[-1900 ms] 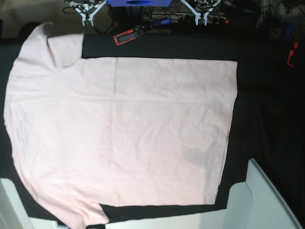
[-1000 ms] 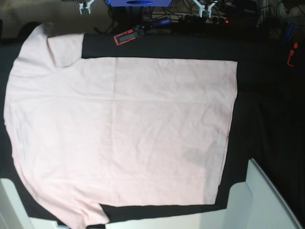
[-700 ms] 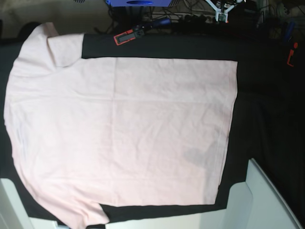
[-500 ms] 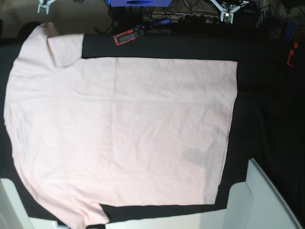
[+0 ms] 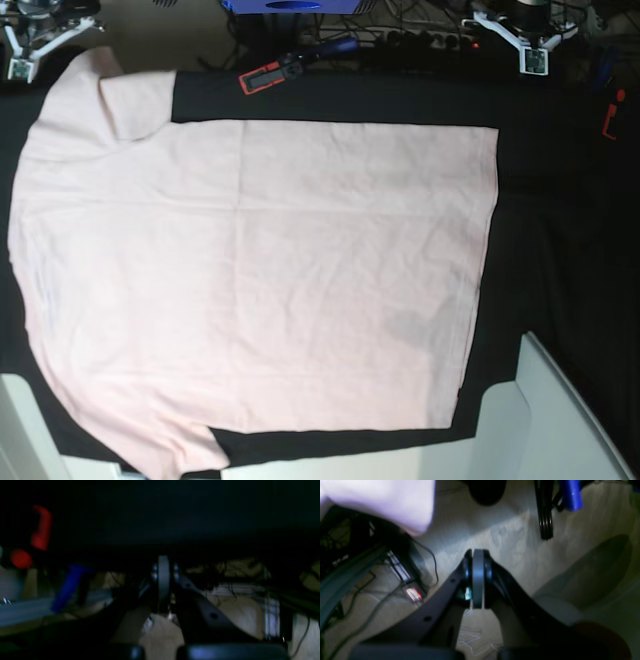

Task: Fold the T-shirt properly
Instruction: 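Move the right gripper to the pink shirt's shoulder corner and grasp it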

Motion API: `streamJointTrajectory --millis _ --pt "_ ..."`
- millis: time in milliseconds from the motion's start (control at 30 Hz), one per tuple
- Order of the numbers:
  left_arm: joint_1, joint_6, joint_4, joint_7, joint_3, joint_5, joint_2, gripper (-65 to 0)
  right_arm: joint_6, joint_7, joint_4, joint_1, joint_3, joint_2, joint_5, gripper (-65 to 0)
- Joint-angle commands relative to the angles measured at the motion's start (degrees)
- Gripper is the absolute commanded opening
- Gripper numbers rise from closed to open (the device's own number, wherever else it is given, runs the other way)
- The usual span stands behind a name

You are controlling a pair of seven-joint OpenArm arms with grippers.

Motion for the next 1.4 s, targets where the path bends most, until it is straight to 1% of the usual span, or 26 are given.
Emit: streamJointTrajectory --millis 0,100,133,167,200,333,367,400,467,533,600,633,667,700,767,867,967,1067,1133,1233,1367 --pt "0.9 0.4 2.3 -1.1 -0.2 -0.1 -0.3 -65.0 -0.4 0.8 2.4 0.6 0.3 0.5 -0.4 -65.0" --pt "0.5 0.4 6.3 -1.0 -0.2 -0.1 -0.3 -65.0 -0.2 0.8 4.6 2.4 0.2 0.9 -0.5 -64.9" --pt "0.3 0.4 7.1 -1.0 -0.2 -0.1 -0.3 -65.0 1.1 0.8 4.9 3.2 0.2 1.6 -0.4 -64.7" --pt "-0.4 0.4 7.7 -1.0 -0.2 -0.1 -0.3 -65.0 3.5 0.9 5.0 3.9 0.3 1.9 -0.3 -64.7" --pt "-1.4 0.4 7.9 -1.0 -0.2 -0.1 -0.3 -65.0 7.2 1.1 5.2 5.2 0.8 1.9 0.2 -64.7" --pt "-4.2 0.4 8.0 -0.9 -0.2 -0.1 -0.3 -65.0 20.5 0.7 6.3 10.0 8.5 0.1 5.7 -64.0" --pt "-4.6 0.4 8.0 -0.9 -0.2 -0.1 -0.3 -65.0 23.5 0.1 6.2 11.1 10.6 -0.2 6.9 -61.7" --pt "-5.2 0.4 8.0 -0.9 -0.2 -0.1 -0.4 -65.0 26.4 -1.3 6.2 12.5 12.4 -0.2 8.1 -57.9" --pt "-5.8 0.4 7.8 -0.9 -0.2 -0.1 -0.5 -60.5 33.1 -5.1 5.9 14.9 16.4 -0.3 11.1 -46.3" --pt "-6.1 0.4 7.8 -0.9 -0.2 -0.1 -0.5 -53.9 39.7 -9.0 5.8 16.5 19.7 -0.3 14.8 -32.9" --pt "-6.1 0.4 7.8 -0.9 -0.2 -0.1 -0.5 -48.0 39.7 -12.6 5.8 18.1 22.7 -0.3 17.5 -21.3" --pt "-6.2 0.4 7.8 -0.9 -0.3 -0.1 -0.5 -46.5 39.7 -14.1 5.8 18.9 23.8 -0.3 18.3 -17.6" --pt "-6.8 0.4 7.8 -0.9 -0.3 -0.1 -0.5 -45.5 39.7 -15.5 5.7 19.6 24.9 -0.3 19.0 -15.1" --pt "-7.0 0.4 7.7 -0.9 -0.3 -0.1 -0.5 -45.2 39.7 -16.5 5.7 20.4 25.9 -0.3 19.4 -14.2" --pt "-7.2 0.4 7.6 -0.9 -0.3 0.0 -0.5 -45.0 39.7 -17.5 4.4 21.8 27.9 -0.3 20.1 -13.9" --pt "-7.2 0.4 7.7 -0.9 -0.3 0.1 -0.6 -45.2 39.7 -17.7 -1.0 24.1 30.0 0.7 21.4 -13.8" --pt "-7.2 0.4 7.7 -1.2 -0.3 0.2 -0.6 -45.2 39.7 -17.6 -8.6 24.8 30.1 3.4 25.0 -13.9" --pt "-7.2 0.4 7.7 -1.0 -0.3 0.2 -0.6 -45.2 39.7 -17.3 -15.3 24.9 30.2 6.3 31.0 -14.1" --pt "-7.2 0.4 7.7 -1.0 -0.3 0.2 -0.6 -45.2 39.7 -17.2 -19.0 24.9 30.3 8.4 34.0 -14.1" --pt "-7.2 0.4 7.7 -1.0 -2.2 0.3 -0.5 -45.2 39.7 -16.0 -23.1 25.7 30.4 10.9 34.6 -14.1" --pt "-7.2 0.4 7.7 -1.0 -4.2 0.0 -0.4 -45.2 39.7 -14.0 -29.5 26.2 30.0 12.6 34.5 -14.1"
